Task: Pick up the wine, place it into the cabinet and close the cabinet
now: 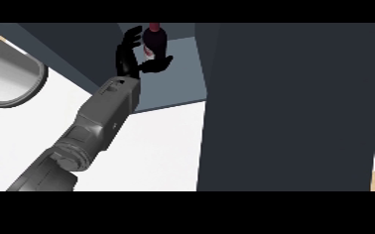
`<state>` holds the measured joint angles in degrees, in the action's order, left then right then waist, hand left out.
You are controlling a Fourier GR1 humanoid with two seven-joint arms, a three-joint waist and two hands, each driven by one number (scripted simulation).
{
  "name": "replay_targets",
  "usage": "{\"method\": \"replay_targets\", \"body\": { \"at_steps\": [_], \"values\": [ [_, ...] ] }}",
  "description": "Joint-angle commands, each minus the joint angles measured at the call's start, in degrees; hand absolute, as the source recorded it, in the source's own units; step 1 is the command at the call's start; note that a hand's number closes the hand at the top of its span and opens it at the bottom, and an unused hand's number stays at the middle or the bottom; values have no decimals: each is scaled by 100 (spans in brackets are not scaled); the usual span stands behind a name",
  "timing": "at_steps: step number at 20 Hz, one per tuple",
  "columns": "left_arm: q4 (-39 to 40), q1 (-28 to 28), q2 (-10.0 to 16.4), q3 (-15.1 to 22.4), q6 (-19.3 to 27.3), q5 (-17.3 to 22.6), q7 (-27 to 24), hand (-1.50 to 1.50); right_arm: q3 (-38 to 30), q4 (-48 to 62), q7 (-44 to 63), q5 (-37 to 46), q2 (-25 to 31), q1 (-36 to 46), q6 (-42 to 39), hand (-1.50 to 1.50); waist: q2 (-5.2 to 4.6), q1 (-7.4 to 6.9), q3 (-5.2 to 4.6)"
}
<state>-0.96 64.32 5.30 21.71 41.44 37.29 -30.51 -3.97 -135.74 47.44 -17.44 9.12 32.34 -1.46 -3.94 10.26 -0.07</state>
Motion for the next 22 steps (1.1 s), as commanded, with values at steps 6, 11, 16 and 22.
{"method": "replay_targets", "body": {
  "at_steps": [6, 11, 16, 22],
  "values": [
    [90, -207, 247, -3, -246, -20, 64, -150, 65, -188, 96, -81, -42, -87, 45, -150, 0, -59, -21],
    [90, -92, 431, 143, -518, -177, -104, -150, -4, -78, 83, -82, 38, 37, 22, -150, 35, -165, -16],
    [-54, -14, 495, 317, -1437, -347, -130, -150, 216, -229, 196, 57, -68, 70, 188, -150, 98, -230, -27],
    [-772, 22, 418, -167, -2874, 113, -707, -150, 24, -289, 277, 48, 14, -56, 280, -150, 232, -487, -19]
  ]
}}
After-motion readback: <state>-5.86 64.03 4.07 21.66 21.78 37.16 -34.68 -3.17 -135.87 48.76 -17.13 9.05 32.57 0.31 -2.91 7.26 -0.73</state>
